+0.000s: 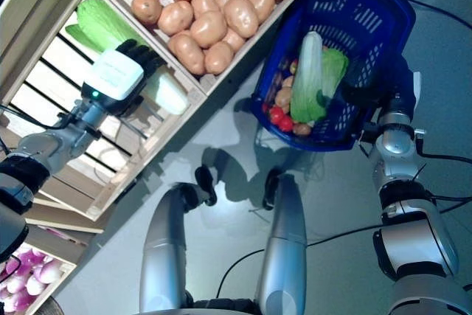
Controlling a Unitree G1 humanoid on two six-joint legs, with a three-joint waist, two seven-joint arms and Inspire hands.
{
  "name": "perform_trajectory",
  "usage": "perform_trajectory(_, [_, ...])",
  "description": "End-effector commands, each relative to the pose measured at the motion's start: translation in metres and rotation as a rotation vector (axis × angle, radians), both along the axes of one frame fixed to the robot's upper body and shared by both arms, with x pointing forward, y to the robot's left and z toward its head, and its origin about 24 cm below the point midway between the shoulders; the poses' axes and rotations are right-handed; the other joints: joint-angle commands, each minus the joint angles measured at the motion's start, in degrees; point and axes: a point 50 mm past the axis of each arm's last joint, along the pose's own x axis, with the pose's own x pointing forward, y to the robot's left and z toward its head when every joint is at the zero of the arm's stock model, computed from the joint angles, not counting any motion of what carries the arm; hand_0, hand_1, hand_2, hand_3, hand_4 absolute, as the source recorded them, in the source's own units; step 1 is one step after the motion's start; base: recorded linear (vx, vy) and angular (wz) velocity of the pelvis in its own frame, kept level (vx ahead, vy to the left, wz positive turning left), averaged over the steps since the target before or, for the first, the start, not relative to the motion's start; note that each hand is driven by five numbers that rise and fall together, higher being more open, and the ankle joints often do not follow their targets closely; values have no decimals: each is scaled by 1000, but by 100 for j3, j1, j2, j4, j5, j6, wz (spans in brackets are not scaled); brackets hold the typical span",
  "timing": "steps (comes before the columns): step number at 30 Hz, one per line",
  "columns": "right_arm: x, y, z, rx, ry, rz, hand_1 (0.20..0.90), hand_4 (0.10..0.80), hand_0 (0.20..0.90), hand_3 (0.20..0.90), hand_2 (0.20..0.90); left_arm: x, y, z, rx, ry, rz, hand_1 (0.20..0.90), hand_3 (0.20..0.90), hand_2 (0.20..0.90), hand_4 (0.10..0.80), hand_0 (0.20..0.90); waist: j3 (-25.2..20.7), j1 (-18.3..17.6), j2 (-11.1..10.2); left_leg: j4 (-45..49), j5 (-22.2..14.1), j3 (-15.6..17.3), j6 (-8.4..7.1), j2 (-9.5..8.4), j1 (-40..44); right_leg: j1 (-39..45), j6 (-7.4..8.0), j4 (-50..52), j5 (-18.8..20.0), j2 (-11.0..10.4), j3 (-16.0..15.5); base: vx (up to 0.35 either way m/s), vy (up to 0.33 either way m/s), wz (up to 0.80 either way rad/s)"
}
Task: Put vegetables into the basket
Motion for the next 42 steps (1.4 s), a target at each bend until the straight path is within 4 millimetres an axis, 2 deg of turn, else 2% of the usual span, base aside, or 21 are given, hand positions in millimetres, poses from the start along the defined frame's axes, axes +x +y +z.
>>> perform_trajectory(1, [0,-2,64,-31,-267,19,900,800,900,900,900,-2,1,7,159,44,-28,900,900,900,800,900,-33,-53,-78,-366,-797,235,-200,-59,562,295,104,-694,379,204,38,-14,-3,-4])
perform_trajectory(7, [2,-1,64,-30,-259,23,900,800,900,900,900,-3,-20,7,277,93,-136,900,900,900,800,900,-33,-65,-68,-399,-779,235,-192,-49,546,310,126,-779,415,225,27,-2,0,-1])
perform_trajectory(12, [3,0,60,-34,-250,27,900,800,900,900,900,-10,-36,-2,364,183,-238,900,900,900,800,900,-33,-65,-63,-462,-758,237,-200,-41,578,366,145,-874,447,235,-9,-2,-8,-1])
perform_trajectory(20, [2,0,59,-13,-268,26,900,800,900,900,900,-18,-54,-8,354,239,-316,900,900,900,800,900,-33,-52,-39,-441,-757,207,-195,-37,486,311,151,-895,460,237,-21,0,0,0])
perform_trajectory(26, [3,2,57,-3,-270,26,900,800,900,900,900,-14,-53,-10,291,221,-242,900,900,900,800,900,-33,-22,-54,-480,-739,196,-183,-39,466,313,148,-960,485,241,-50,0,0,0])
perform_trajectory(28, [3,2,56,1,-273,24,900,800,900,900,900,-9,-47,-12,277,227,-155,900,900,900,800,900,-33,-10,-76,-479,-733,183,-188,-36,454,317,150,-974,493,251,-62,0,0,0])
perform_trajectory(29, [2,1,56,5,-275,23,900,800,900,900,900,-7,-41,-13,257,231,-107,865,865,865,776,865,-33,-4,-89,-483,-724,174,-192,-37,446,318,151,-979,499,257,-69,0,0,0])
perform_trajectory(30, [1,0,55,14,-280,18,900,800,900,900,900,-4,-33,-14,206,255,-38,300,300,300,400,300,-33,3,-101,-483,-719,164,-192,-35,442,320,146,-982,499,260,-78,-16,-31,1])
perform_trajectory(35, [-1,-4,52,23,-280,11,900,800,900,900,900,-4,-12,-21,91,238,38,300,300,300,400,300,-33,30,-110,-517,-699,153,-204,-34,501,378,136,-992,491,252,-109,0,0,0])
perform_trajectory(42, [-1,1,54,13,-292,62,900,800,900,900,900,-4,-5,-19,41,212,53,300,300,300,400,300,-33,44,-116,-643,-651,173,-212,-50,727,590,102,-1076,479,245,-155,0,0,0])
